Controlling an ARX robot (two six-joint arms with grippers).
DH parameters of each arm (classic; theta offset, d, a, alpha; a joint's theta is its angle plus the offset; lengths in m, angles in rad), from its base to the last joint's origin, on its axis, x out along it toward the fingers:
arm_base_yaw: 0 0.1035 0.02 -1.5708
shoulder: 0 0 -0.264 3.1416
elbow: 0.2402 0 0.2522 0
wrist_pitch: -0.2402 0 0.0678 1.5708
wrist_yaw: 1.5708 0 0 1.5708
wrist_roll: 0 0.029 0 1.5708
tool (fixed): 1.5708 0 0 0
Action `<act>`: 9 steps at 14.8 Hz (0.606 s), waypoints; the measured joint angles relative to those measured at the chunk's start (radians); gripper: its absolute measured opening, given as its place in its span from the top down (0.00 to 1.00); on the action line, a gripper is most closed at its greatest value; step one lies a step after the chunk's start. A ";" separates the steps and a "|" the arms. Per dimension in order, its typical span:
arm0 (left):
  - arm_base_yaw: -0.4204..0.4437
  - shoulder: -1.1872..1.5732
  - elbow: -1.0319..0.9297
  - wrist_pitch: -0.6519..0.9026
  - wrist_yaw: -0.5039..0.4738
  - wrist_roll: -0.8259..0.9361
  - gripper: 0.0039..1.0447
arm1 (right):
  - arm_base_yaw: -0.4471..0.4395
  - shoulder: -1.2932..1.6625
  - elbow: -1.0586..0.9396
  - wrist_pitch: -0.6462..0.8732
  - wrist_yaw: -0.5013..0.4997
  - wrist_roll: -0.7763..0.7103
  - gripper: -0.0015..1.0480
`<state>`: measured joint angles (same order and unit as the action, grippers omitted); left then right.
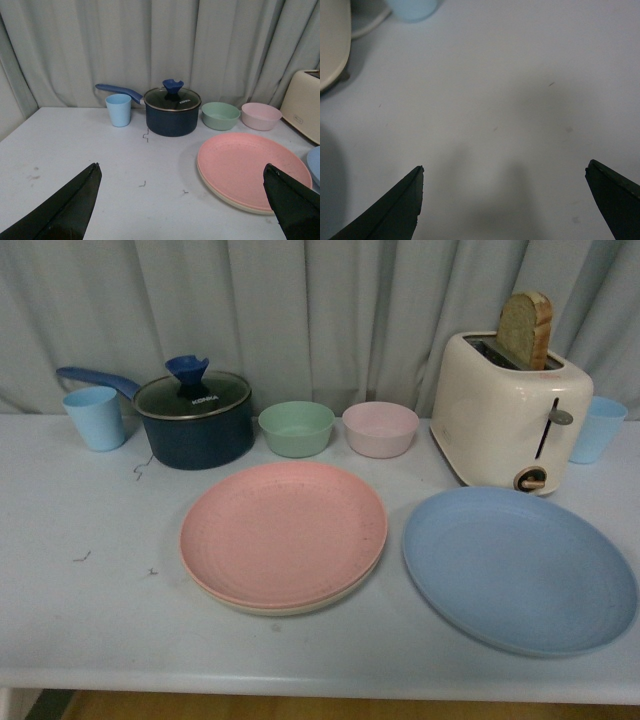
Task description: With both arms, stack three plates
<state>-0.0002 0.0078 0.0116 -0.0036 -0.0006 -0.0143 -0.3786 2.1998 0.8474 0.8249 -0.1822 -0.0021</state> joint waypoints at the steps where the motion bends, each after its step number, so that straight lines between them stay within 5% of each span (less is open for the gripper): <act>1: 0.000 0.000 0.000 0.000 0.000 0.000 0.06 | 0.026 0.006 0.017 -0.052 -0.001 -0.007 0.06; 4: 0.000 0.000 0.000 0.000 0.000 0.000 0.06 | 0.194 -0.016 0.018 -0.171 -0.011 -0.075 0.06; 9: 0.000 0.000 0.000 0.000 0.000 0.000 0.06 | 0.249 -0.123 -0.032 -0.156 -0.016 -0.018 0.06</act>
<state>-0.0002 0.0078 0.0116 -0.0036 -0.0002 -0.0143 -0.1295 2.0766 0.8158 0.6685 -0.1986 -0.0204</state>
